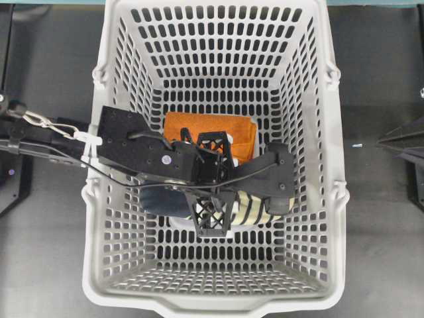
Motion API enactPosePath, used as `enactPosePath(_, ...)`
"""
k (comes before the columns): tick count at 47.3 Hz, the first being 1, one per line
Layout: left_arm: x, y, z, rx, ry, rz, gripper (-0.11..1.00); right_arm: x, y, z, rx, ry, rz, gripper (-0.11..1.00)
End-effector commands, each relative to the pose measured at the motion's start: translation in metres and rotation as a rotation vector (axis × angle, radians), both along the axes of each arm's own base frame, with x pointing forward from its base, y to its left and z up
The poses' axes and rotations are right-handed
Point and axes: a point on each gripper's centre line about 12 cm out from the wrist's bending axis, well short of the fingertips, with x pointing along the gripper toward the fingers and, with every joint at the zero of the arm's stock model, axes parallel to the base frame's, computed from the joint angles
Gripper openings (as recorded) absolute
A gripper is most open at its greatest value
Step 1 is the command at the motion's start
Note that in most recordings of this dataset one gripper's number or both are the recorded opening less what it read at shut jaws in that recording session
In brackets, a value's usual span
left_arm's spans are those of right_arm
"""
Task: Pick up the slipper from the shopping basket with the left arm.
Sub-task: 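Lower the open left gripper onto the striped slipper's heel, then close the left gripper on the striped slipper's heel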
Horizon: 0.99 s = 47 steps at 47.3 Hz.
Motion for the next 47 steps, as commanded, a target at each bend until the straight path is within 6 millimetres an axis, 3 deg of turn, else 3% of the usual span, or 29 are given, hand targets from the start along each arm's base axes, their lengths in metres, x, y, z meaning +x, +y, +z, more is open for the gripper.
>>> enactPosePath(1, 0.0, -0.001, 0.038, 0.0, -0.075, -0.014, 0.09, 0.001, 0.001, 0.003, 0.003, -0.006, 0.003, -0.01)
enactPosePath(18, -0.008, 0.001, 0.161, 0.029, -0.101, -0.055, 0.06, 0.001, 0.0, 0.003, 0.003, -0.006, 0.001, -0.01)
enactPosePath(25, -0.018, 0.002, 0.2, 0.033, -0.049, -0.051, 0.06, 0.001, 0.001, 0.003, 0.006, -0.006, 0.003, -0.01)
enactPosePath(30, -0.019, 0.003, 0.209, 0.038, -0.006, -0.047, 0.06, 0.001, 0.001, 0.003, 0.017, -0.005, 0.003, -0.01)
enactPosePath(47, -0.016, 0.003, 0.2, 0.041, 0.066, -0.043, 0.06, 0.0, 0.001, 0.003, 0.03, -0.009, 0.003, -0.01)
